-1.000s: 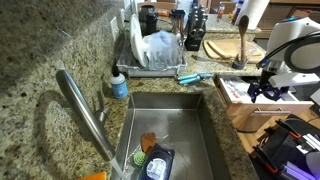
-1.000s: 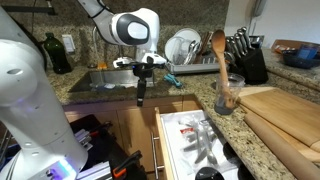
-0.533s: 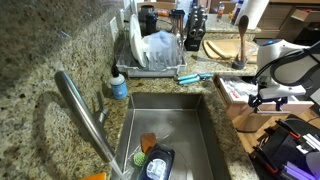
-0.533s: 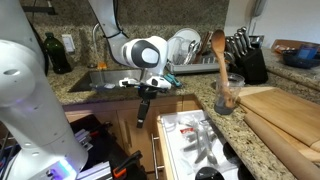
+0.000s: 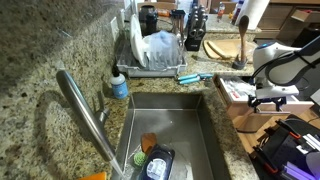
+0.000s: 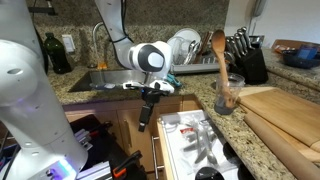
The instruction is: Close the top drawer.
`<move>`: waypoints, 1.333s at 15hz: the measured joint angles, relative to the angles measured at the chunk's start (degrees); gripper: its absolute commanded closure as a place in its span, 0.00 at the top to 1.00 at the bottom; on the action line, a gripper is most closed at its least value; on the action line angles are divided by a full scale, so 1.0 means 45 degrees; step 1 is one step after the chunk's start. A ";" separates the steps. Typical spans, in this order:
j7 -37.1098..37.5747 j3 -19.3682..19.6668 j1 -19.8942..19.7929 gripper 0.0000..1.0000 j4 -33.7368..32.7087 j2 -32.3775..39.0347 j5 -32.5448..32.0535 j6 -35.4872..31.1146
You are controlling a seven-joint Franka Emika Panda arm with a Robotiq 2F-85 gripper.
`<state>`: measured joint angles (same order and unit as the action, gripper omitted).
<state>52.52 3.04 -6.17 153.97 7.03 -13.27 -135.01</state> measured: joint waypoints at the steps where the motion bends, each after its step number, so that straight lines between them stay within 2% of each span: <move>1: 0.0246 0.0348 -0.0003 1.00 -0.0395 0.0643 -0.0018 0.0006; 3: 0.0357 0.0726 -0.0008 1.00 -0.0997 0.1636 -0.0024 0.0078; 6: 0.0513 0.0946 0.0185 1.00 -0.1275 0.2029 0.0013 -0.0182; 9: 0.1828 0.1767 0.0940 1.00 -0.1223 0.2167 -0.1496 -0.2169; 14: 0.4957 0.4233 0.2486 1.00 -0.1725 0.2765 -0.6454 -0.4869; 17: 0.7115 0.5747 0.3639 1.00 -0.2332 0.2848 -0.9945 -0.5226; 20: 0.9454 0.6865 0.4705 1.00 -0.2994 0.2840 -1.3388 -0.5230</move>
<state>95.06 33.93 15.00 140.50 19.82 -73.51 -158.54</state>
